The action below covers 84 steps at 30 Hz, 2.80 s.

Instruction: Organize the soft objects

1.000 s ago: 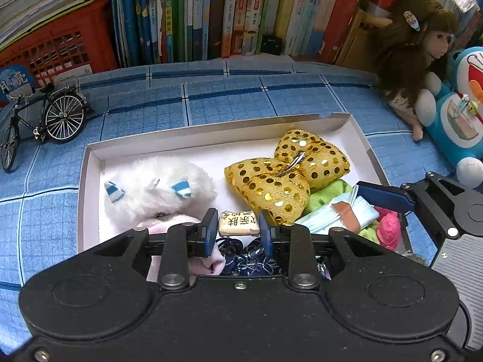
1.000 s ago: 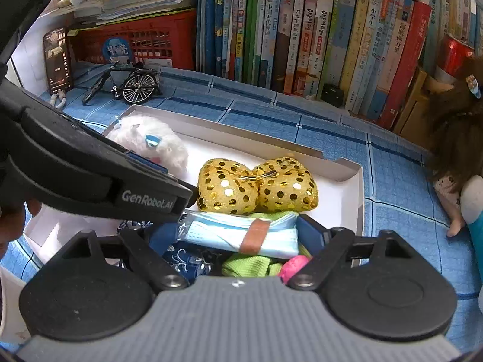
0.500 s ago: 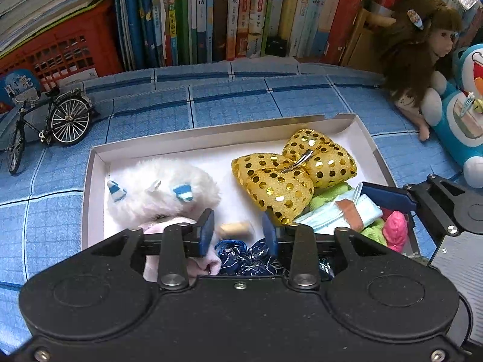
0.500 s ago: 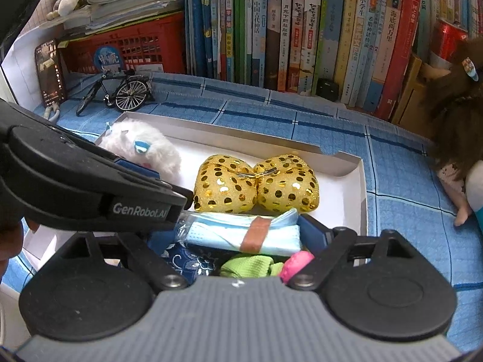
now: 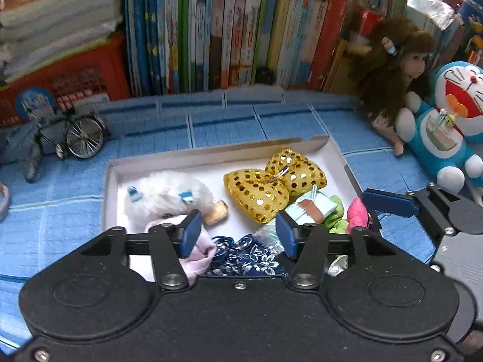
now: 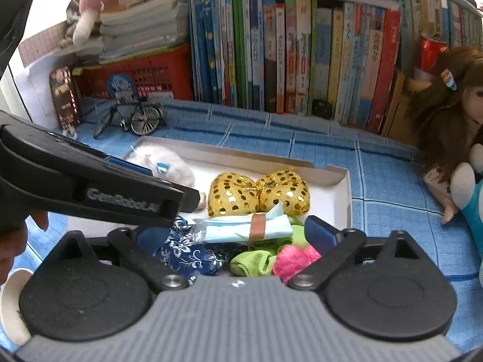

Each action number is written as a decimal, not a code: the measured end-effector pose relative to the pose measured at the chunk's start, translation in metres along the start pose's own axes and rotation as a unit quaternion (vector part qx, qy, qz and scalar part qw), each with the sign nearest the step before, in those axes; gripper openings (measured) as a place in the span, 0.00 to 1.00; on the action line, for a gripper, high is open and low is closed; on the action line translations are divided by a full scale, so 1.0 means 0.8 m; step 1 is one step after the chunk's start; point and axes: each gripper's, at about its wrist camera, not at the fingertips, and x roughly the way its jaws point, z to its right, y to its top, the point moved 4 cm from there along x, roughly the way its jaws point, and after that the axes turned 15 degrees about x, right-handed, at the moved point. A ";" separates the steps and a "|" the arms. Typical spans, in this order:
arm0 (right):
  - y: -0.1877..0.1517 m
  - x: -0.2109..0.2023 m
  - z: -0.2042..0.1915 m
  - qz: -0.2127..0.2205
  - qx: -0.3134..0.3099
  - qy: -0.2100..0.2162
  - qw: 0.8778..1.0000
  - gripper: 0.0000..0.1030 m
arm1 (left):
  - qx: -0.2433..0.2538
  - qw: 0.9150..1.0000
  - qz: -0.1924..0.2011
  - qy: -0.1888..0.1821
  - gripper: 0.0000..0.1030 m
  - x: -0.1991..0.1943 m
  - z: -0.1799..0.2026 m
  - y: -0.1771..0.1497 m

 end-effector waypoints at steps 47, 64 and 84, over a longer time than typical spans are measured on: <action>-0.113 -0.195 0.000 0.214 -0.007 0.002 0.977 1.00 | 0.033 0.970 0.229 0.067 0.80 -0.202 0.041 -0.193; -0.190 -0.226 0.005 0.267 0.005 -0.019 0.964 1.00 | 0.005 0.956 0.265 0.130 0.82 -0.223 0.053 -0.291; -0.263 -0.204 0.022 0.274 0.014 -0.049 0.960 1.00 | -0.030 0.964 0.217 0.151 0.86 -0.178 0.066 -0.373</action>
